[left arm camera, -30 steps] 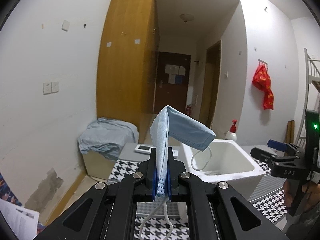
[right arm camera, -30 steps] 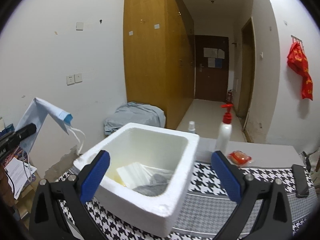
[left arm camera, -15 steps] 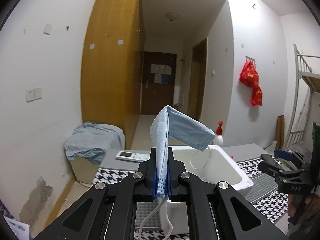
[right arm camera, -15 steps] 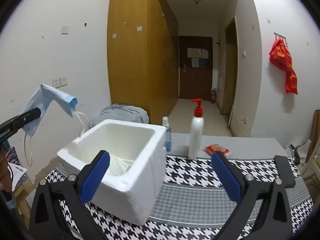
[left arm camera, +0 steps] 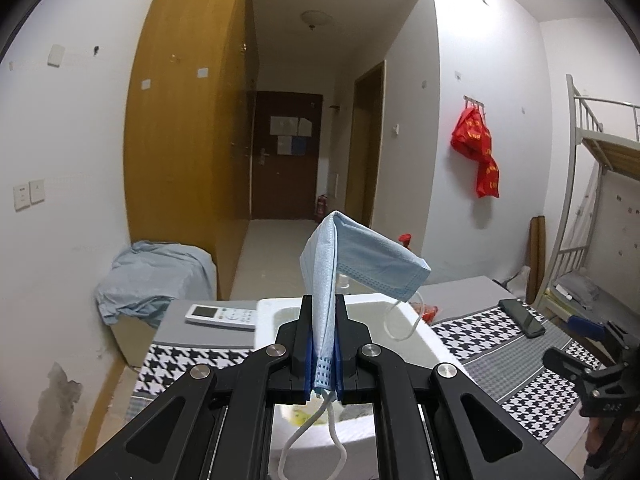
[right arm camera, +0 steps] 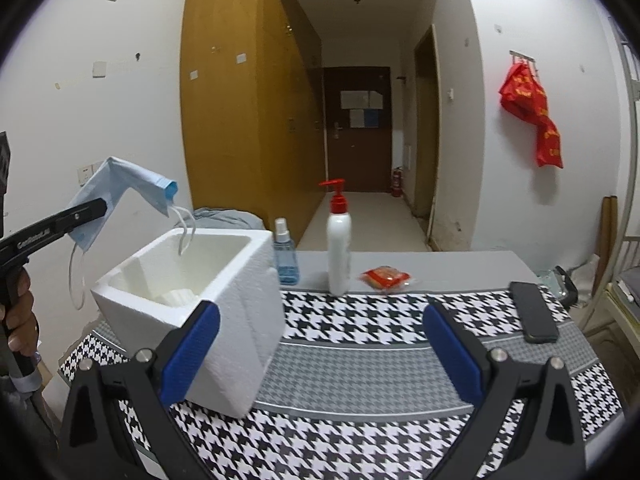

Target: Organize soft objects

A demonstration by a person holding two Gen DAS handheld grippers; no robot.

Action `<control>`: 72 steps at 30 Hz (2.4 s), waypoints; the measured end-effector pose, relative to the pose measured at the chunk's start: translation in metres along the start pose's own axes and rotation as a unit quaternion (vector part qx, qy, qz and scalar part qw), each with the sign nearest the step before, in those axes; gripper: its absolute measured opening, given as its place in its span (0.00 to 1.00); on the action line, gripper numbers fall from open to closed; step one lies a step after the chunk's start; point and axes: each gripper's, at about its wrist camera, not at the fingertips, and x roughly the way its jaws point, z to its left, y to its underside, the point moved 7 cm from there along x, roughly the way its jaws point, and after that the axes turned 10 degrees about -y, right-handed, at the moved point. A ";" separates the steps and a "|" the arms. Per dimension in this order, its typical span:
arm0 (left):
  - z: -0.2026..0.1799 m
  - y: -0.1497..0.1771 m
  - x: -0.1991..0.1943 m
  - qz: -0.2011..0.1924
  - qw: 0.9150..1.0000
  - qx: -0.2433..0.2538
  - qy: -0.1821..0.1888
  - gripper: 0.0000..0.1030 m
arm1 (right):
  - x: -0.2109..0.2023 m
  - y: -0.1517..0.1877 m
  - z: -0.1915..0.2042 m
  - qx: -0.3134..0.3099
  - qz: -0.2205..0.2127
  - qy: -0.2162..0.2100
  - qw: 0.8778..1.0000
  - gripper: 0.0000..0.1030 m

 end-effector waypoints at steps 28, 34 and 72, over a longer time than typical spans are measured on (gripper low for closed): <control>-0.029 0.008 0.053 0.043 0.998 -0.007 -0.038 0.87 | -0.044 0.023 -0.057 0.032 -0.001 0.070 0.997 0.99; -0.040 0.006 0.042 0.009 0.999 0.008 -0.045 0.99 | -0.045 0.026 -0.066 0.039 0.001 0.076 0.996 0.99; -0.058 0.003 -0.093 -0.062 0.997 0.005 -0.044 0.99 | -0.123 0.020 -0.040 0.003 -0.051 0.042 0.998 1.00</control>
